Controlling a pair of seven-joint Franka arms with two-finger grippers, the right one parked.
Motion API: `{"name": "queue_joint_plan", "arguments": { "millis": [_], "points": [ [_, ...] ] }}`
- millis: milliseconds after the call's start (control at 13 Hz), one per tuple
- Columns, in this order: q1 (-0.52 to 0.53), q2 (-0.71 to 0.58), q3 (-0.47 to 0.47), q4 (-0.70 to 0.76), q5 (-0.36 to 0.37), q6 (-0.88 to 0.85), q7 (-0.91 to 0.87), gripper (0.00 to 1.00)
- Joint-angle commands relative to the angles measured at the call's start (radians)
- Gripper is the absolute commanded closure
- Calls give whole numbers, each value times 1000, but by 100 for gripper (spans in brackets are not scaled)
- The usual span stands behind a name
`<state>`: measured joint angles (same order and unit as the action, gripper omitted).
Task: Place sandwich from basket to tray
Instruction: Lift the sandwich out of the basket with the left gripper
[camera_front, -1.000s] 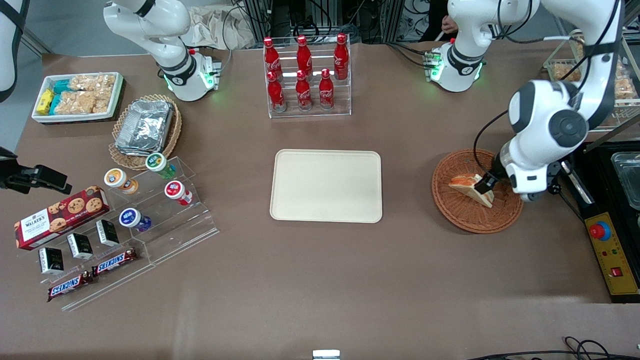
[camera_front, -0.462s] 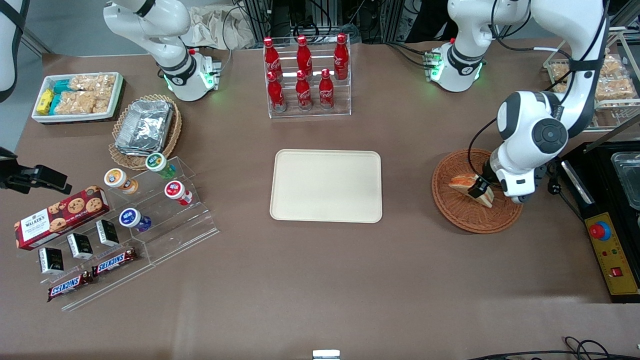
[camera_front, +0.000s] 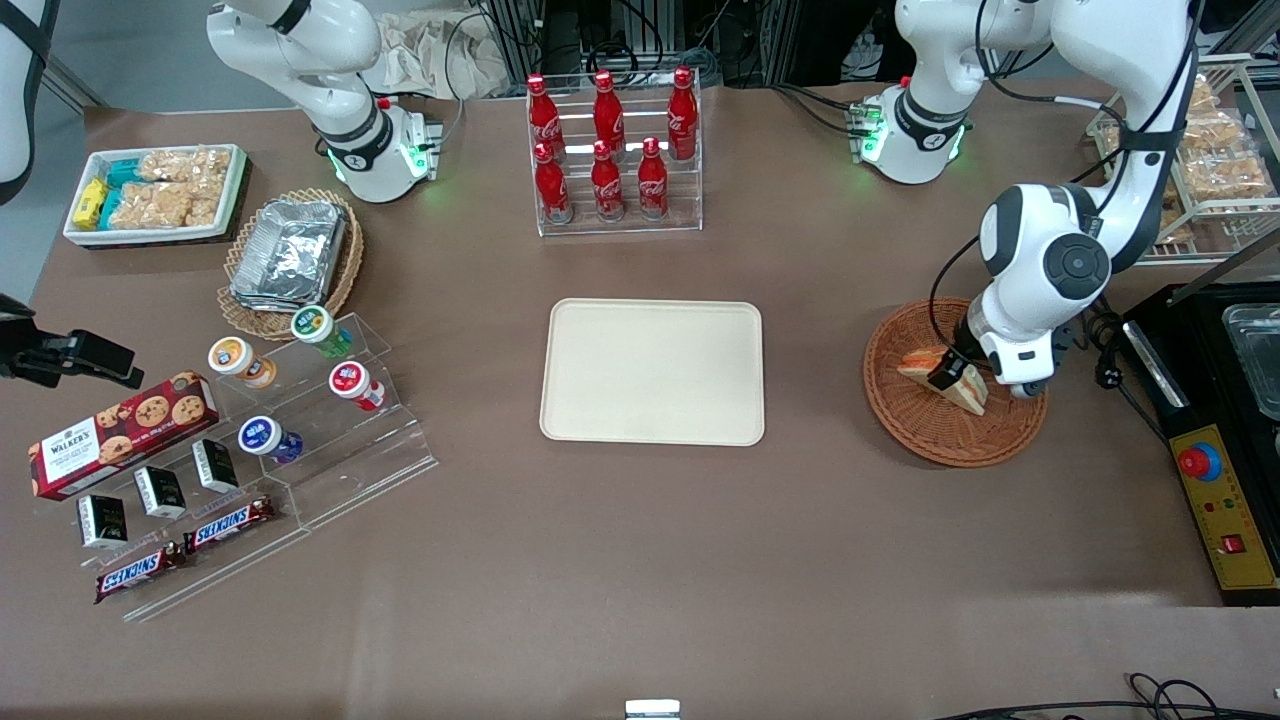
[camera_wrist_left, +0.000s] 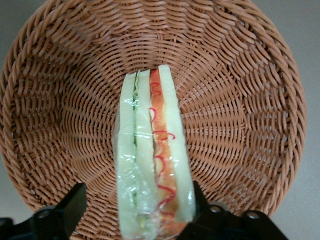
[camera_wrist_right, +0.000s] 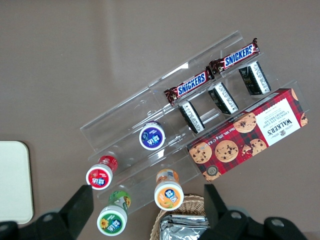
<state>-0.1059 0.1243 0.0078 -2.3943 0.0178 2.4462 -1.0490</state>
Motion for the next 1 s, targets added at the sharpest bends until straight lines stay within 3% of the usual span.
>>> {"name": "queue_joint_plan", "arguments": {
  "millis": [0, 231, 538, 923],
  "points": [
    [-3, -12, 7, 13, 8, 5, -40, 88],
    [-3, -54, 6, 90, 19, -86, -42, 95],
    [-12, -35, 0, 419, 63, -510, 24, 96],
    [-15, -17, -6, 719, 63, -803, 251, 95]
  ]
}}
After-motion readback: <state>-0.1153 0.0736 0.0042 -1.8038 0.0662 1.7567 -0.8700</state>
